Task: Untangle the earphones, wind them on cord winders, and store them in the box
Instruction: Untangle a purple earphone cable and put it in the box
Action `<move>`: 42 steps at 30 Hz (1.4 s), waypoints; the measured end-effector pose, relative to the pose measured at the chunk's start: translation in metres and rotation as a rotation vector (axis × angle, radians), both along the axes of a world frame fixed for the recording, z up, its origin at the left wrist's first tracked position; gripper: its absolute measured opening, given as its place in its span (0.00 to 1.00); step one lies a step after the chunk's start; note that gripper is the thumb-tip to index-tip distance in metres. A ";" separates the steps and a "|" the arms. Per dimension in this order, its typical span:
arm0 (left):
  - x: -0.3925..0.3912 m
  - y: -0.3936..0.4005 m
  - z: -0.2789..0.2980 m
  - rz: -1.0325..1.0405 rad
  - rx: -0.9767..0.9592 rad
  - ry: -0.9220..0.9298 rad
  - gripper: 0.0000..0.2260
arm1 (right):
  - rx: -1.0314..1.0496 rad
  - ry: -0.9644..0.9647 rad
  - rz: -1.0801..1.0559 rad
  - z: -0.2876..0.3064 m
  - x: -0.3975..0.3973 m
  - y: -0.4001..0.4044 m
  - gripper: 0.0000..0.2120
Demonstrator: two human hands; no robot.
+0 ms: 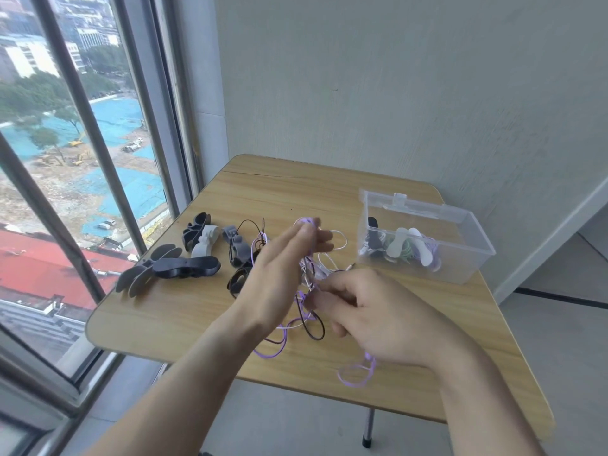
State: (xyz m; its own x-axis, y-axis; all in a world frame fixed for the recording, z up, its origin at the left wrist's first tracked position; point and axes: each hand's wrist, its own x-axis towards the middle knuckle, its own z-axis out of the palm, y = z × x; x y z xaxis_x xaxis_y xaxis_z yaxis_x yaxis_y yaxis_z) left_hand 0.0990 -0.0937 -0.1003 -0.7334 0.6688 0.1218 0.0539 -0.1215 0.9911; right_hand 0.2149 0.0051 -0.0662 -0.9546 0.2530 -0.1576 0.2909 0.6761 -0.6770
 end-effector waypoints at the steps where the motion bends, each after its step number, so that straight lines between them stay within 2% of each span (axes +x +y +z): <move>1: 0.002 0.001 -0.003 -0.036 -0.039 0.065 0.13 | -0.030 0.039 -0.019 0.004 0.002 0.001 0.15; 5: 0.006 0.001 -0.006 -0.154 -0.139 0.286 0.17 | -0.034 0.207 -0.134 0.017 0.013 0.015 0.13; 8: 0.008 -0.003 -0.003 -0.240 -0.201 0.301 0.20 | -0.066 0.286 -0.244 0.021 0.021 0.024 0.11; 11: 0.012 -0.003 -0.001 -0.202 -0.238 0.346 0.20 | -0.135 0.326 -0.346 0.024 0.027 0.032 0.12; 12: 0.013 -0.002 0.001 -0.196 -0.199 0.304 0.21 | -0.134 0.325 -0.347 0.025 0.029 0.034 0.13; 15: 0.011 0.001 0.007 -0.098 -0.058 -0.006 0.24 | -0.141 0.275 -0.336 0.026 0.036 0.045 0.15; 21: -0.011 -0.002 0.007 0.100 0.243 -0.510 0.21 | -0.111 0.196 -0.426 0.009 0.057 0.084 0.19; 24: -0.018 -0.003 0.006 0.163 0.334 -0.580 0.18 | -0.035 0.206 -0.522 -0.010 0.062 0.105 0.08; 28: -0.026 -0.005 -0.001 0.297 0.292 -0.550 0.17 | 0.003 0.268 -0.631 -0.027 0.068 0.126 0.07; 31: -0.024 -0.004 -0.003 0.361 0.227 -0.522 0.16 | 0.031 0.193 -0.639 -0.038 0.069 0.134 0.07; 34: -0.018 -0.002 -0.001 0.309 0.129 -0.395 0.18 | 0.130 0.122 -0.673 -0.043 0.067 0.134 0.11; 38: -0.007 -0.004 0.001 0.157 -0.087 -0.115 0.17 | 0.209 0.246 -0.741 -0.032 0.061 0.122 0.13; 40: 0.001 -0.004 0.002 0.052 -0.148 0.002 0.18 | 0.102 0.357 -0.611 -0.023 0.054 0.108 0.10; 42: 0.009 -0.003 0.003 -0.024 -0.177 0.068 0.18 | -0.106 0.441 -0.439 -0.013 0.045 0.085 0.07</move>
